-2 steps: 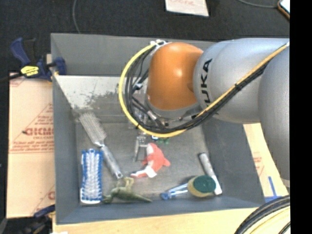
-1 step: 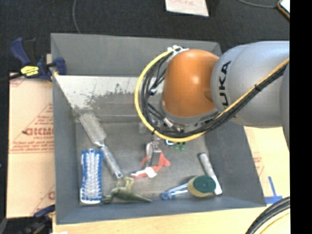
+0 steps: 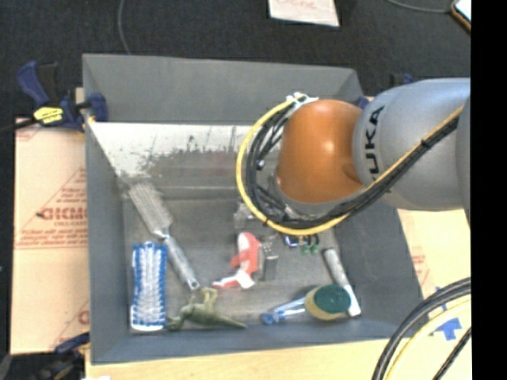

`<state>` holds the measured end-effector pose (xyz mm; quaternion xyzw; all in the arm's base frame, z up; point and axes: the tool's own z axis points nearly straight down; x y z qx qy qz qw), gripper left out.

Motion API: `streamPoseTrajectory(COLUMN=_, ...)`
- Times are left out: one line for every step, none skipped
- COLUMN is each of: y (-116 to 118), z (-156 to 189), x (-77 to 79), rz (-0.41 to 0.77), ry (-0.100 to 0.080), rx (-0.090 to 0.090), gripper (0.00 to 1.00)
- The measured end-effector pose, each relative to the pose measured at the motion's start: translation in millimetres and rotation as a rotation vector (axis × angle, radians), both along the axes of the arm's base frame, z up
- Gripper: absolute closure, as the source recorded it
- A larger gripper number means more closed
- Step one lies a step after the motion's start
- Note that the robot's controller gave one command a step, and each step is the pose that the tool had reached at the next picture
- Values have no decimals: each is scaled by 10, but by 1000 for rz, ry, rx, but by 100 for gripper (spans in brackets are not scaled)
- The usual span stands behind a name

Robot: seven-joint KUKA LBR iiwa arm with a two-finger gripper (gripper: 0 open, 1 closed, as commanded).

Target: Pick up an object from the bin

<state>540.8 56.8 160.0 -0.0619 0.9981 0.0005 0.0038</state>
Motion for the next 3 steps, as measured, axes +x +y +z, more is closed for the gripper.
streamPoseTrajectory(y=283, z=-144, x=-463, rz=-106, ry=-6, rx=1, gripper=0)
streamPoseTrajectory(y=854, z=-349, x=-298, rz=-117, ry=-9, rx=2, gripper=0)
streamPoseTrajectory(y=973, z=-868, x=-550, rz=-105, ry=-12, rx=-2, gripper=100)
